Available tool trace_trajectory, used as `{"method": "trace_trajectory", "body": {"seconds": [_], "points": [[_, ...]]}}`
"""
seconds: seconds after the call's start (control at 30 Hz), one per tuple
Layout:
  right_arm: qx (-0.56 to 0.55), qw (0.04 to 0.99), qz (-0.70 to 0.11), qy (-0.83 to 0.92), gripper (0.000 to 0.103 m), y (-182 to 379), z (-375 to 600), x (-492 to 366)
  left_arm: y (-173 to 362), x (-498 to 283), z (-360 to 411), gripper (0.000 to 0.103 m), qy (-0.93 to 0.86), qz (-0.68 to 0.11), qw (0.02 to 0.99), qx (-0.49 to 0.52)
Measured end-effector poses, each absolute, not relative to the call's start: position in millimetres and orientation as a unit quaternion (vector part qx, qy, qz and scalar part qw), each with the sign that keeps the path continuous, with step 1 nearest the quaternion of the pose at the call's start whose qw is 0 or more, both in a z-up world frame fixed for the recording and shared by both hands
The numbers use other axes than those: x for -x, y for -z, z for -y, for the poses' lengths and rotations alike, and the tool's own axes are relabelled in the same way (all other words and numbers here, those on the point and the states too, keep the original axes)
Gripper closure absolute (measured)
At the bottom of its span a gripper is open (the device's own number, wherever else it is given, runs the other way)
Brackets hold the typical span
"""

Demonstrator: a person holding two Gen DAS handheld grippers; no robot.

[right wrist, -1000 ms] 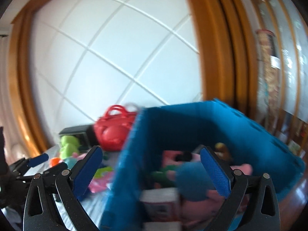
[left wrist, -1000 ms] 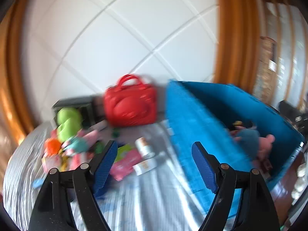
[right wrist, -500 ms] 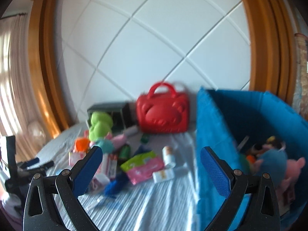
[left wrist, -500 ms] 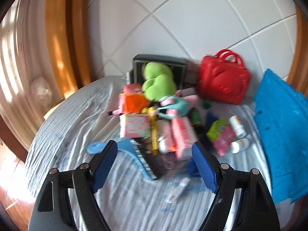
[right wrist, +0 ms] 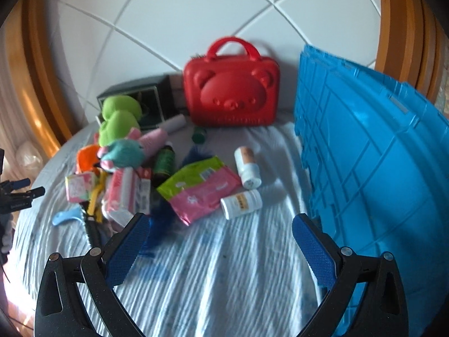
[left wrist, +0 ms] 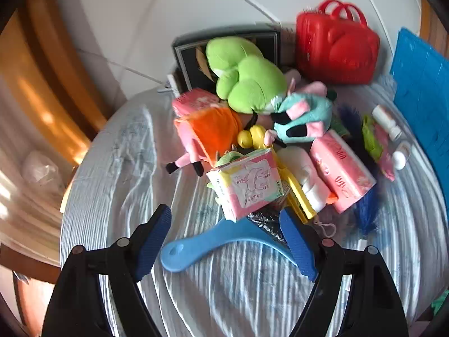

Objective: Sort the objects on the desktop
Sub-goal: 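Withdraw both grippers from the crate toward the items on the bed, then grasp the Kotex pad pack with the left gripper while the right grasps a white pill bottle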

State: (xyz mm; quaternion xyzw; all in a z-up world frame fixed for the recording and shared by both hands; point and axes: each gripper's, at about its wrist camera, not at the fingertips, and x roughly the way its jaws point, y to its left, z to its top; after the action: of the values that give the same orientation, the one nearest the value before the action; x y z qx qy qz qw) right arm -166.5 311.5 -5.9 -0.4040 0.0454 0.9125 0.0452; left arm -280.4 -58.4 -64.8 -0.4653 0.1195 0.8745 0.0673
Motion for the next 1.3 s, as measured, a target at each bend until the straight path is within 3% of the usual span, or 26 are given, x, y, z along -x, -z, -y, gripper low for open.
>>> {"method": "trace_trajectory", "body": {"seconds": [0.3,0.47,0.67,0.7,0.77,0.87,0.97,1.07,1.17,1.3], "points": [[0.467,0.077,-0.072,-0.878,0.0,55,-326,211,114,355,9,0.024,-0.798,-0.243,0.17,0.524],[0.49,0.083,-0.073,-0.865,0.0,75,-331,226,160,373,4,0.021,-0.755,-0.285,0.165,0.567],[0.521,0.09,-0.078,-0.845,0.0,104,-342,255,190,384,18,0.02,-0.758,-0.233,0.117,0.598],[0.527,0.093,-0.079,-0.841,0.0,109,-344,260,195,386,23,0.021,-0.757,-0.227,0.099,0.604],[0.538,0.101,-0.081,-0.833,0.0,122,-347,273,200,388,37,0.033,-0.763,-0.192,0.077,0.613],[0.548,0.105,-0.096,-0.825,0.0,136,-355,291,187,384,60,0.035,-0.784,-0.1,0.085,0.606],[0.557,0.113,-0.158,-0.808,0.0,151,-371,308,169,373,68,0.035,-0.807,-0.074,0.069,0.582],[0.565,0.118,-0.214,-0.788,0.023,164,-385,320,152,359,68,0.035,-0.823,-0.057,0.061,0.562],[0.574,0.123,-0.234,-0.775,0.026,176,-390,331,138,344,63,0.035,-0.836,-0.052,0.052,0.543],[0.585,0.118,-0.237,-0.766,0.044,188,-387,339,124,330,60,0.035,-0.846,-0.03,0.051,0.53]]}}
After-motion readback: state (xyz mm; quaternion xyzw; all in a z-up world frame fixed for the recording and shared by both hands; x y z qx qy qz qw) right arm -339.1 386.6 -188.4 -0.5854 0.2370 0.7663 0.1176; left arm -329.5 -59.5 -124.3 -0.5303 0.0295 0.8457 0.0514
